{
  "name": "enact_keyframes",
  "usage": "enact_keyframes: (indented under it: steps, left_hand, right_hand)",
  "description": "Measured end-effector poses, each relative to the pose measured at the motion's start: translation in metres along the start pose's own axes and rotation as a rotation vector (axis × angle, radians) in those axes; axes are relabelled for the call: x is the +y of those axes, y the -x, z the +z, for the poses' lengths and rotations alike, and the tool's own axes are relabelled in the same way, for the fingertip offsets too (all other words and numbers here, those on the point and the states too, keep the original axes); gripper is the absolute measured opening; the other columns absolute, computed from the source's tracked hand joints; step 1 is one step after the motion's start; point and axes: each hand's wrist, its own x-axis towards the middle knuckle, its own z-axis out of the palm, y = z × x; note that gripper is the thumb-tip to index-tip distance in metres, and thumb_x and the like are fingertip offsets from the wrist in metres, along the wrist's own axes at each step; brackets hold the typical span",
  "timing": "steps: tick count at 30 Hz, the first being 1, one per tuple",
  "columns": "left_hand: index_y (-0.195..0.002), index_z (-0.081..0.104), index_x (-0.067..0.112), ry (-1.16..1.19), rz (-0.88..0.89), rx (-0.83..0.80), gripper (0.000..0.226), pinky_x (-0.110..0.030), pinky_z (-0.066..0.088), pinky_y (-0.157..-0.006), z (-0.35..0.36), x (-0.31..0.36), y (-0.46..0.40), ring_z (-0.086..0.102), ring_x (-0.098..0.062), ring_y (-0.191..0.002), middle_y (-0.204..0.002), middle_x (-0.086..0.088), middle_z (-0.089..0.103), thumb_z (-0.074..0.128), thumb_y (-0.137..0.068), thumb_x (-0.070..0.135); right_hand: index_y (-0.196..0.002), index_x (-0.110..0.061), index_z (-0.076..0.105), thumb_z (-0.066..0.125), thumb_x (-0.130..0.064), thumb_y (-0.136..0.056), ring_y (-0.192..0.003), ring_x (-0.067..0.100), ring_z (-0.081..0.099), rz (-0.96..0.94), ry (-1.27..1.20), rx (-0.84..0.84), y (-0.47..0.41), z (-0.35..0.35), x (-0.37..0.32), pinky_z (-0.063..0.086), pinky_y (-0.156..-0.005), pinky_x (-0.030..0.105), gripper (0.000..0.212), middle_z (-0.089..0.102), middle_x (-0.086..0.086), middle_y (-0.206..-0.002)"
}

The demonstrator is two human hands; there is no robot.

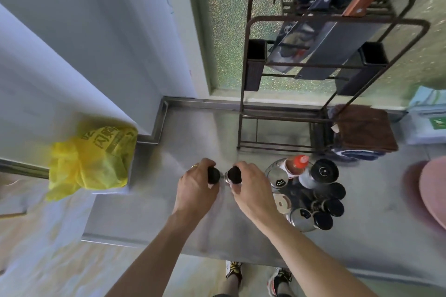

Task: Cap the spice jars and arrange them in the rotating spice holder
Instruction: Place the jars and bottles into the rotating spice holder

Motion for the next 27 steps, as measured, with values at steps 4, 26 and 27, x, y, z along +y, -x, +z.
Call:
enact_keyframes:
  steps: [4,26,27]
  left_hand:
    - [-0.105,0.057,0.030,0.091,0.150,-0.032,0.033,-0.031,0.057,-0.072,-0.017,0.053,0.013,0.069,-0.015,-0.083,-0.093,0.011,0.073,0.079,-0.081,0.027]
    - [-0.131,0.051,0.021,-0.267,0.554,-0.263,0.055,-0.034,0.050,-0.085,0.088,0.159,0.002,0.063,-0.026,-0.104,-0.115,0.001,0.069,0.069,-0.082,0.038]
    - [-0.132,0.051,0.021,-0.285,0.548,-0.258,0.055,-0.033,0.048,-0.088,0.089,0.159,0.002,0.062,-0.025,-0.106,-0.118,0.001,0.068,0.067,-0.082,0.035]
  right_hand:
    - [-0.107,-0.025,0.061,0.075,-0.024,-0.086,-0.089,0.015,0.061,-0.011,-0.080,0.147,0.036,-0.056,0.015,0.055,-0.077,0.031,0.025,0.056,-0.006,-0.102]
    - [-0.111,-0.020,0.064,0.073,-0.031,-0.081,-0.105,0.024,0.054,0.299,0.260,0.133,0.038,-0.101,0.125,0.050,-0.085,0.033,0.033,0.060,0.000,-0.113]
    - [-0.113,-0.020,0.062,0.074,-0.030,-0.081,-0.106,0.024,0.054,0.284,0.278,0.124,0.038,-0.099,0.126,0.049,-0.086,0.033,0.036,0.060,0.000,-0.114]
